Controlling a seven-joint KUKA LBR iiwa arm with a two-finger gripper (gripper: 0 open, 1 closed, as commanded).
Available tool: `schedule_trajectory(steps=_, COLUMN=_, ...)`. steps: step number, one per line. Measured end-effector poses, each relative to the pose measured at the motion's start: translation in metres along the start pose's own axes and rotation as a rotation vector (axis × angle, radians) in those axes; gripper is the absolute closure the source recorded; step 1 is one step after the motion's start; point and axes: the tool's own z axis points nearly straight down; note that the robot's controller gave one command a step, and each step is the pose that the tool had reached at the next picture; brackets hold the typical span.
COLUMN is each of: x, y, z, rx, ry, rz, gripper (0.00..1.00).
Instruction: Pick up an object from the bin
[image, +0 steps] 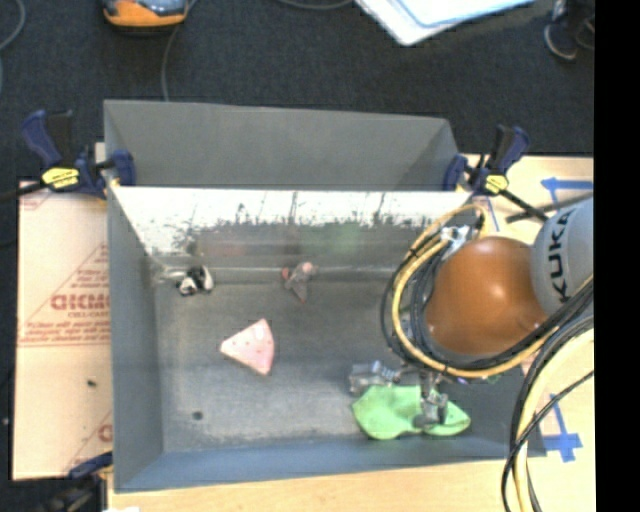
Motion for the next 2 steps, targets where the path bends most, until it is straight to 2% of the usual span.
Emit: schedule_trajectory(steps=2, x=-0.0012, y=-0.0011, z=-0.0018, rx=0.004, ry=-0.002, rz=-0.003, gripper=0.00)
